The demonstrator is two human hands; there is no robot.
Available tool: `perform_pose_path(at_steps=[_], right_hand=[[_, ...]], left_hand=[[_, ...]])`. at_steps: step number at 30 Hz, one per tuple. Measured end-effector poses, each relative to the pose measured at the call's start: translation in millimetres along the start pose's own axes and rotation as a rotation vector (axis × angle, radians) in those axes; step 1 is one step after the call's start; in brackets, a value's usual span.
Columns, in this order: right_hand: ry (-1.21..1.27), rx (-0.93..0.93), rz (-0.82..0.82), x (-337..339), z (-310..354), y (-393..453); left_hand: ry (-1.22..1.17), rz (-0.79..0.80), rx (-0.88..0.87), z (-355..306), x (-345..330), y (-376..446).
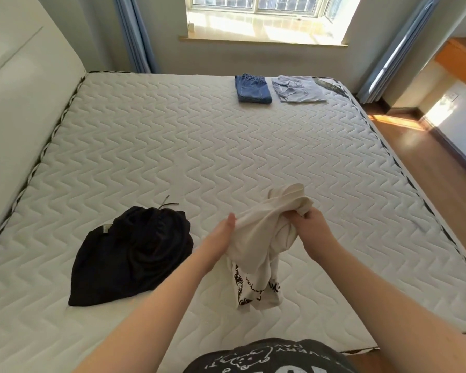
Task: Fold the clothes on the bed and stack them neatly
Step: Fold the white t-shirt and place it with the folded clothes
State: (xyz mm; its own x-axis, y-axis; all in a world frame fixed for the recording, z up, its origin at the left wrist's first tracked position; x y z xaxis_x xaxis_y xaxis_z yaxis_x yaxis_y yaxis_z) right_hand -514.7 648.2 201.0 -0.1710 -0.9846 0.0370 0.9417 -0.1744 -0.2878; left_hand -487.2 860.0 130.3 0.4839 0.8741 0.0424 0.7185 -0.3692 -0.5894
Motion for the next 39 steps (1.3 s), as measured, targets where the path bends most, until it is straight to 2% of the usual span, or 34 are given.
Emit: perform_pose_path(at_steps=[2,4,6,11,14,16,19,22,25,26,31,34,39], right_hand=[[0.023,0.013,0.001,2,0,-2],[0.032,0.021,-0.026,8,0,-2],[0.021,0.025,-0.061,16,0,-2],[-0.060,0.046,-0.135,43,4,-3],[-0.126,0.046,-0.175,61,5,-4],[-0.168,0.055,-0.190,74,7,-4],[-0.257,0.049,-0.179,96,10,-5],[-0.341,0.059,-0.121,129,11,-4],[-0.264,0.008,0.065,168,-3,-1],[-0.230,-0.006,0.078,185,-10,0],[-0.235,-0.040,-0.164,283,-41,3],[-0.264,-0.071,-0.089,319,-58,3],[-0.241,-0.247,0.090,346,-99,3]], left_hand=[[-0.225,0.085,0.052,22,-17,-5],[-0.368,0.102,-0.016,27,-23,-6],[-0.397,0.097,-0.103,23,-24,-9],[-0.307,0.072,-0.142,9,-10,-11],[-0.120,0.151,-0.178,-12,-13,-8],[0.038,0.151,-0.208,-26,-21,-5],[0.231,0.018,-0.238,-43,-30,3],[0.222,-0.137,-0.256,-55,-37,11],[0.170,-0.299,-0.324,-67,-47,15],[0.172,-0.351,-0.347,-72,-52,15],[0.234,-0.523,-0.370,-76,-85,23],[0.373,-0.579,-0.301,-66,-107,30],[0.446,-0.450,-0.091,-27,-142,46]])
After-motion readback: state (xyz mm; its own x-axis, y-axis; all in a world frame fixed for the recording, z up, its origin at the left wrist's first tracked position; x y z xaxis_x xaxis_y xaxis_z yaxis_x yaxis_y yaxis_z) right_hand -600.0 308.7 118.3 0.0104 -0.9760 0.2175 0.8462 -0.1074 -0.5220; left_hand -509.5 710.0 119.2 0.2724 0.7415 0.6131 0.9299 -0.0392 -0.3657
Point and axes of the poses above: each hand's wrist, its own y-axis towards the middle knuckle, its own x-axis out of the back of the hand, z = x × y, the point moved 7 cm from there along y, towards the middle knuckle, and after that the axes turned 7 degrees about z, right-handed, at the moved point
